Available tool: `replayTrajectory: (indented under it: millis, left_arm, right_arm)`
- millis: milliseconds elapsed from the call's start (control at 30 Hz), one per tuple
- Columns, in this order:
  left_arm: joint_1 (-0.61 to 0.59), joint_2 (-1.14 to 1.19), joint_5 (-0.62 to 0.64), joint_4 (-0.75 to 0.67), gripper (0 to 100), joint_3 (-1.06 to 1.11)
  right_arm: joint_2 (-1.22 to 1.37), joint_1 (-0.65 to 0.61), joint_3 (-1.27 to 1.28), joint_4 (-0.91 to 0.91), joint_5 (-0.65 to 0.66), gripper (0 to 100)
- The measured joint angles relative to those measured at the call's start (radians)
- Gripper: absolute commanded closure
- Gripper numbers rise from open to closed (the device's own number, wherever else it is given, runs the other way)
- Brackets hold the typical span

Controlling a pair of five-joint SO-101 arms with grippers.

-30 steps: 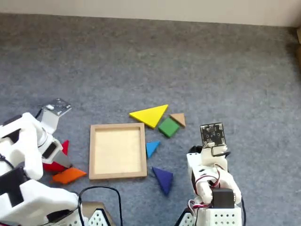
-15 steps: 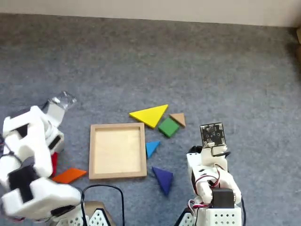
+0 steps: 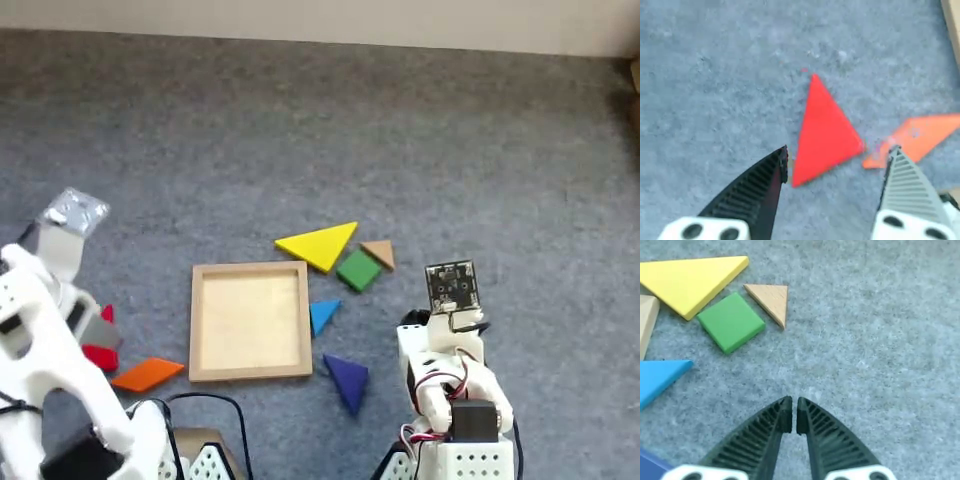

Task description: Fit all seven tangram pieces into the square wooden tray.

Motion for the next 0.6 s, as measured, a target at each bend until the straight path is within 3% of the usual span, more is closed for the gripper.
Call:
replayTrajectory:
  millis: [133,367,600]
  left_arm:
    - [-0.04,-0.017,-0.054,-0.021,71,0.133]
    - [-0.095,-0.038,-0.058,-0.35,71,0.377]
    - [-0.098,-0.04,-0.06,-0.525,71,0.485]
  right_arm:
    - [0.0,0.0,0.0,0.005,0.0,96.5]
    - [0.0,0.0,0.0,0.028,0.0,96.5]
    - [0.0,0.0,0.0,0.028,0.0,96.5]
